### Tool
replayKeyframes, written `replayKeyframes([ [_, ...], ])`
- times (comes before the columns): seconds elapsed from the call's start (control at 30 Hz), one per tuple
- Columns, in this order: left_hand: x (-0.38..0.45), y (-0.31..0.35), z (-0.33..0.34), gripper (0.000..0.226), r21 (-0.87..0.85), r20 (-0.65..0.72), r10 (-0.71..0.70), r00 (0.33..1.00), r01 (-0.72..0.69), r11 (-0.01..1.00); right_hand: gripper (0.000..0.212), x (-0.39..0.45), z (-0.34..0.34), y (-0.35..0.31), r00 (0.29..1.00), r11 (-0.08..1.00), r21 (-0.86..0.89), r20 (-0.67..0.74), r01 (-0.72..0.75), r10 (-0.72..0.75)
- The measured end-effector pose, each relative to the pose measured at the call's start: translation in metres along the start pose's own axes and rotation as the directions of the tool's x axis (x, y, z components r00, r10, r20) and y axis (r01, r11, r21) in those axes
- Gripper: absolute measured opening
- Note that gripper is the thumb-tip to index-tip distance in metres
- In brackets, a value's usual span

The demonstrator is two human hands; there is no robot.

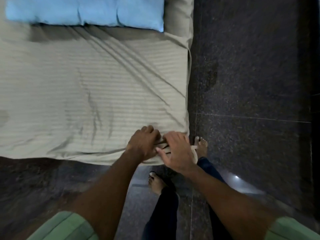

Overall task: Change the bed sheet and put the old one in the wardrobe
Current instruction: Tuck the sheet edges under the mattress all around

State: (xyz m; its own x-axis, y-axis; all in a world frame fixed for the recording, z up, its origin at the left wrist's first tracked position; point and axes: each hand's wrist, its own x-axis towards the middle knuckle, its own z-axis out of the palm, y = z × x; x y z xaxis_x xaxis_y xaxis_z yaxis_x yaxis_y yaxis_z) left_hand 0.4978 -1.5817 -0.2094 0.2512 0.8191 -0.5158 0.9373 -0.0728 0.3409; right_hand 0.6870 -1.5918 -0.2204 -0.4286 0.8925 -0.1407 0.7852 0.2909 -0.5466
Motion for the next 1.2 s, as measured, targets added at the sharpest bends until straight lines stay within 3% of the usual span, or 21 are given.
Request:
replayKeyframes([
  [0.07,-0.025,-0.012,0.016,0.064,0.049,-0.038,0.067,0.997,-0.065,0.997,0.045,-0.025,0.012,-0.007,0.993,0.99,-0.128,0.104,0.066,-0.053],
  [0.13,-0.038,-0.018,0.024,0.067,0.098,-0.106,0.086,0.991,-0.075,0.992,0.028,-0.031,0.021,-0.009,0.994,0.973,-0.212,0.087,0.088,-0.071],
  [0.23,-0.047,-0.017,0.046,0.031,0.153,-0.189,0.088,0.978,-0.059,0.986,0.012,-0.039,0.033,-0.016,0.993,0.967,-0.248,0.116,0.06,-0.032],
  [0.3,-0.049,-0.011,0.056,0.018,0.079,-0.165,0.053,0.985,-0.041,0.996,0.009,-0.047,0.037,-0.01,0.993,0.961,-0.275,0.116,-0.003,0.036],
  [0.43,-0.077,0.002,0.088,0.03,-0.039,0.086,-0.002,0.996,0.006,0.999,0.025,-0.065,0.038,-0.001,0.962,0.915,-0.386,0.271,0.12,-0.012],
  [0.53,-0.096,0.004,0.095,0.031,-0.138,0.017,-0.035,0.999,0.037,0.99,0.065,-0.054,0.027,-0.007,0.894,0.879,-0.432,0.447,0.201,0.015],
  [0.57,-0.102,0.001,0.092,0.032,-0.131,-0.035,-0.024,0.999,0.019,0.991,0.065,-0.051,0.024,-0.011,0.889,0.876,-0.442,0.456,0.192,0.035],
  [0.6,-0.105,-0.003,0.087,0.035,-0.09,-0.091,0.008,0.996,-0.016,0.996,0.058,-0.048,0.022,-0.012,0.915,0.873,-0.463,0.401,0.154,0.051],
  [0.67,-0.115,-0.015,0.074,0.056,0.015,-0.181,0.041,0.983,-0.039,0.999,0.045,-0.044,0.015,-0.016,0.987,0.869,-0.494,0.143,0.002,0.079],
  [0.73,-0.127,-0.032,0.059,0.066,0.138,-0.228,-0.005,0.974,0.038,0.99,0.041,-0.041,0.008,-0.021,0.988,0.871,-0.467,-0.097,-0.155,0.124],
  [0.8,-0.137,-0.056,0.049,0.056,0.177,-0.303,-0.129,0.944,0.188,0.966,0.031,-0.04,0.007,-0.029,0.97,0.823,-0.514,-0.15,-0.241,0.191],
  [0.87,-0.154,-0.085,0.05,0.044,0.107,-0.41,-0.273,0.87,0.343,0.933,0.02,-0.044,0.017,-0.044,0.965,0.747,-0.613,-0.133,-0.258,0.224],
  [0.93,-0.172,-0.111,0.053,0.039,0.041,-0.455,-0.355,0.817,0.418,0.908,0.029,-0.046,0.031,-0.068,0.979,0.806,-0.556,-0.144,-0.201,0.144],
  [1.03,-0.198,-0.141,0.065,0.049,0.075,-0.41,-0.347,0.844,0.41,0.909,0.036,-0.045,0.061,-0.119,0.997,0.926,-0.375,-0.041,0.042,-0.062],
  [1.13,-0.219,-0.18,0.071,0.059,0.153,-0.411,-0.254,0.876,0.341,0.927,0.056,-0.036,0.104,-0.175,0.964,0.909,-0.341,0.19,0.241,-0.184],
  [1.2,-0.222,-0.207,0.065,0.064,0.145,-0.468,-0.221,0.855,0.321,0.936,0.062,-0.024,0.13,-0.201,0.95,0.862,-0.415,0.234,0.291,-0.208],
])
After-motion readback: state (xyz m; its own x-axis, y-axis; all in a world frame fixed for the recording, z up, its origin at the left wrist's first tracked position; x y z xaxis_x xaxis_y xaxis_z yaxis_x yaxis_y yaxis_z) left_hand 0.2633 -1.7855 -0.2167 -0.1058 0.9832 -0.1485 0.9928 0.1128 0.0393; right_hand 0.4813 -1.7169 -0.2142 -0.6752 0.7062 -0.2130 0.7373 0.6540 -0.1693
